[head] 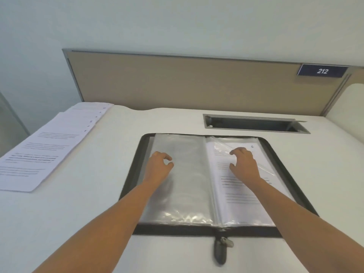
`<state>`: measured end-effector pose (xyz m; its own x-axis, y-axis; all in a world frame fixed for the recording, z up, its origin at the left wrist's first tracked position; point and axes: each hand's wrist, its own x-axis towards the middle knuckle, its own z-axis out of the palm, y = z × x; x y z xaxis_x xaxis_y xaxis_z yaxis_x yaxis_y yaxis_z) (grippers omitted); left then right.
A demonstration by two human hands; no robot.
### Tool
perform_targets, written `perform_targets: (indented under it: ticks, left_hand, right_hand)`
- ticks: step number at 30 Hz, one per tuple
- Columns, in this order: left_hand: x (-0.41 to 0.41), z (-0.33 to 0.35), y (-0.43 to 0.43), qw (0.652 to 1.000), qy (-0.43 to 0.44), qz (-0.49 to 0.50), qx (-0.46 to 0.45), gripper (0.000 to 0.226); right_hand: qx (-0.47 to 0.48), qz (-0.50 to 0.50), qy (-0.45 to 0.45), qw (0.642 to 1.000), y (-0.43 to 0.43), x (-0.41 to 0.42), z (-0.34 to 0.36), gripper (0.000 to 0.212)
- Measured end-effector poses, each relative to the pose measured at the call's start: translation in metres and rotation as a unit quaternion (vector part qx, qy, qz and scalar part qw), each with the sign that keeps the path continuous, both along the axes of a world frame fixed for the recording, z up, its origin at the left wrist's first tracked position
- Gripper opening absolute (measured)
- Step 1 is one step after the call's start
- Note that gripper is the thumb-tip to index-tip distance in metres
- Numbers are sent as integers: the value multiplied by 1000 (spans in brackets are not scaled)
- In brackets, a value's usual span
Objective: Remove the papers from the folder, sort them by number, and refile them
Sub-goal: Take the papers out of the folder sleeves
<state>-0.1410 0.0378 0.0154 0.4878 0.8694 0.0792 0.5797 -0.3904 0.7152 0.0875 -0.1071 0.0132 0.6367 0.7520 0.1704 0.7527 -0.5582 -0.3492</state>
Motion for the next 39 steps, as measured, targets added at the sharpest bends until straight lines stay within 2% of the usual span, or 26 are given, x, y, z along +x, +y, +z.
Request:
perform_targets:
  ticks: [4,8,10,15,20,24,28,31,35,39]
  left_hand:
    - [38,-4,-34,1000,-18,2,-22,18]
    - [66,-4,-63,995,-50,-3,-89,13]
    - [76,-4,-73,988,-54,-8,-141,10]
    - [96,0,-85,967,-55,-20,-249,12]
    - [112,7,-94,938,-65,-31,-338,20]
    - [122,15,-98,916,-88,-19,-392,40]
    - [131,27,-104,886,-109,-17,-451,65]
    - [138,36,-107,844,-138,-15,-518,72]
    - [141,46,-101,804,-252,48,-536,62]
    - [136,50,-81,798,-349,113,-478,23]
  right_hand:
    - [-71,-28,45,996,-34,38,-10,59]
    - [-121,8,92,988,-53,59,-11,77]
    - [-121,16,66,990,-56,65,-11,69]
    - [-43,29,21,998,-57,66,-9,24]
    - [55,7,148,987,-51,61,4,18]
    - [95,14,307,947,-45,63,22,18]
    - [112,33,380,917,-43,56,40,21]
    - [118,36,425,897,-40,47,51,22]
    - [113,79,445,885,-38,32,59,21]
    - [104,131,468,868,-33,18,62,23]
